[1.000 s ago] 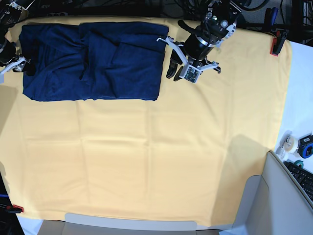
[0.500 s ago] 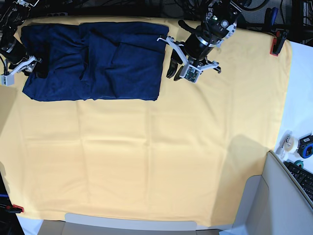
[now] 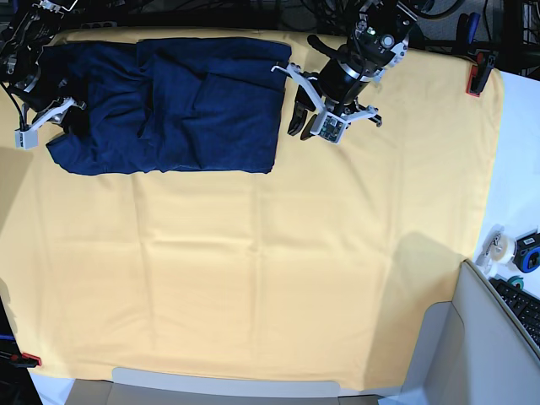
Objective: Fold the T-shirt properly
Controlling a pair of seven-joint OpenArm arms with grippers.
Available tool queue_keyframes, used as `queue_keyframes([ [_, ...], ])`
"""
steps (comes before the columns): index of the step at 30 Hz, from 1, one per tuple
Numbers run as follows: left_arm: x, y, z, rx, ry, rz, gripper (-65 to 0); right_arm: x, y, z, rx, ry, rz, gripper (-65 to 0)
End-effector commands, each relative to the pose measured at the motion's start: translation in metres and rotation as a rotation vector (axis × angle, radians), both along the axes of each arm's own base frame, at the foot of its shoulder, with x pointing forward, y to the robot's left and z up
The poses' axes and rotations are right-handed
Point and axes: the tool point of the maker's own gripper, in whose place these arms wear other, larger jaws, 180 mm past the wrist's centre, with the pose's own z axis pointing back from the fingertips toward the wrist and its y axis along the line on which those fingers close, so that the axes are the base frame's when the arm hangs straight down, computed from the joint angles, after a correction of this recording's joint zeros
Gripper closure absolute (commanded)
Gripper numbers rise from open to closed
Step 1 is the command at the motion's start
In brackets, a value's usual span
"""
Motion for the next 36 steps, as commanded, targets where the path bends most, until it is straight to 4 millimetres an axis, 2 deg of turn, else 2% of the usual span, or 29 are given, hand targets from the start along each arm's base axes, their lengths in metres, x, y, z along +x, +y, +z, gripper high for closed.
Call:
queue_keyframes([
  [1,0.005,-0.001,0.011,-0.016,-0.045,0.001,-11.0,-0.019,0.006,-0.016,-0.018,0.112,0.049,-1.2],
  [4,0.006,0.000,0.011,-0.015,-0.046,0.001,-11.0,-0.019,0.004,-0.009,-0.043,0.098,0.059,0.0],
  [8,0.004,0.006,0.009,0.008,-0.045,-0.006,-11.0,-0.015,0.008,0.018,-0.130,0.034,0.103,0.0],
  [14,0.004,0.006,0.008,0.010,-0.043,-0.005,-11.0,-0.011,0.042,0.061,-0.216,-0.095,0.166,0.0],
  [18,-0.001,0.012,0.003,0.016,-0.023,0.012,-11.0,-0.004,0.079,0.081,-0.224,-0.170,0.243,-0.1],
  [23,0.002,0.042,0.000,0.051,-0.017,0.093,-11.0,0.006,0.147,0.082,-0.140,-0.216,0.417,-0.1],
  [26,0.003,0.057,-0.002,0.069,-0.014,0.130,-11.0,0.009,0.177,0.082,-0.098,-0.235,0.491,-0.1],
  [31,0.004,0.075,-0.002,0.089,-0.018,0.176,-11.0,0.017,0.207,0.084,-0.088,-0.258,0.559,0.0],
  [36,0.003,0.086,-0.003,0.103,-0.015,0.203,-11.0,0.018,0.227,0.072,-0.145,-0.221,0.596,0.0],
])
